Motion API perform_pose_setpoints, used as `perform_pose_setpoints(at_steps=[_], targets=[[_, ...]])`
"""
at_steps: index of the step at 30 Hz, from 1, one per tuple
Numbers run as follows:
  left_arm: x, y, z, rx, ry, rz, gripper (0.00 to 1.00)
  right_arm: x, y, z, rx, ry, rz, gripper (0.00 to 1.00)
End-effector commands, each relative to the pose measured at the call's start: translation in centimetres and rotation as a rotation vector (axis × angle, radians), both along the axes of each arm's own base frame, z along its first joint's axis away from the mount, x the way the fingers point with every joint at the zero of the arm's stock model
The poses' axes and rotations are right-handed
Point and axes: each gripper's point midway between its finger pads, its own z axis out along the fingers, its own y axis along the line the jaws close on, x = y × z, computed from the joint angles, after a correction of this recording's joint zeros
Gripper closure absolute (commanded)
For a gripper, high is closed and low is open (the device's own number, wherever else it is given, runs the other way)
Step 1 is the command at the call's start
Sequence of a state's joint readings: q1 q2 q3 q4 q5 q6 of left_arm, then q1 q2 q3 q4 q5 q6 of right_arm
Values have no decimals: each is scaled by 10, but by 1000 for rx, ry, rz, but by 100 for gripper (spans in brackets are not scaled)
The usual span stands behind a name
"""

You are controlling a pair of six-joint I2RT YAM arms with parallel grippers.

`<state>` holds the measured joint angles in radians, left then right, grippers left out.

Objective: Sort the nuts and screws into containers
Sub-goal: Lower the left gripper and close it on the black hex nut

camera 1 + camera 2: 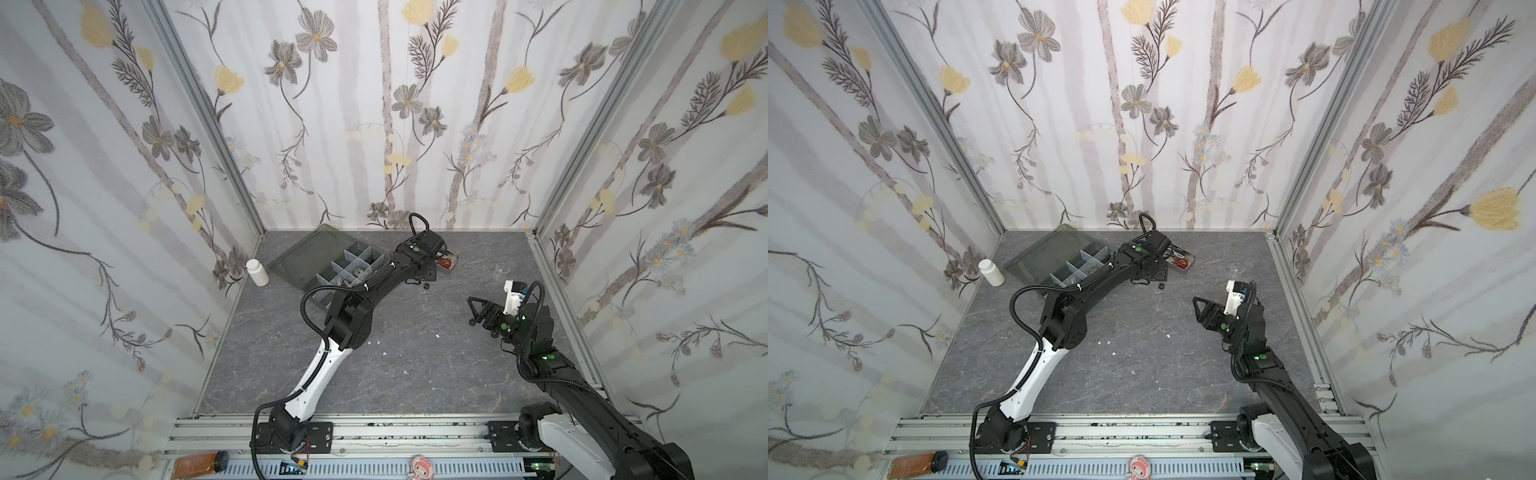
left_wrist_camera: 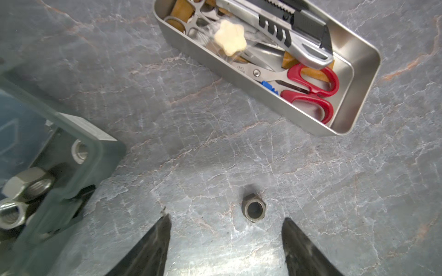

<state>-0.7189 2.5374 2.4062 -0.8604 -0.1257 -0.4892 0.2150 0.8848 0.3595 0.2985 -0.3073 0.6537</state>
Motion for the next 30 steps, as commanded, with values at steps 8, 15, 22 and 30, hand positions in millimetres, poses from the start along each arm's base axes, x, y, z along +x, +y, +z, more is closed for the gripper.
perform_pose_setpoints(at_steps=[8,15,22,30], targets=[[-9,-8,-29,-4,61,34,29,1,-1,7,17,-26,-10,27],[-12,-22,-40,-25,65,28,32,0,-1,7,15,-28,-12,27],[-12,-17,-48,9,59,41,39,0,-1,6,17,-28,-10,27],[-10,-14,-57,37,48,62,44,0,-2,7,19,-35,-15,27]])
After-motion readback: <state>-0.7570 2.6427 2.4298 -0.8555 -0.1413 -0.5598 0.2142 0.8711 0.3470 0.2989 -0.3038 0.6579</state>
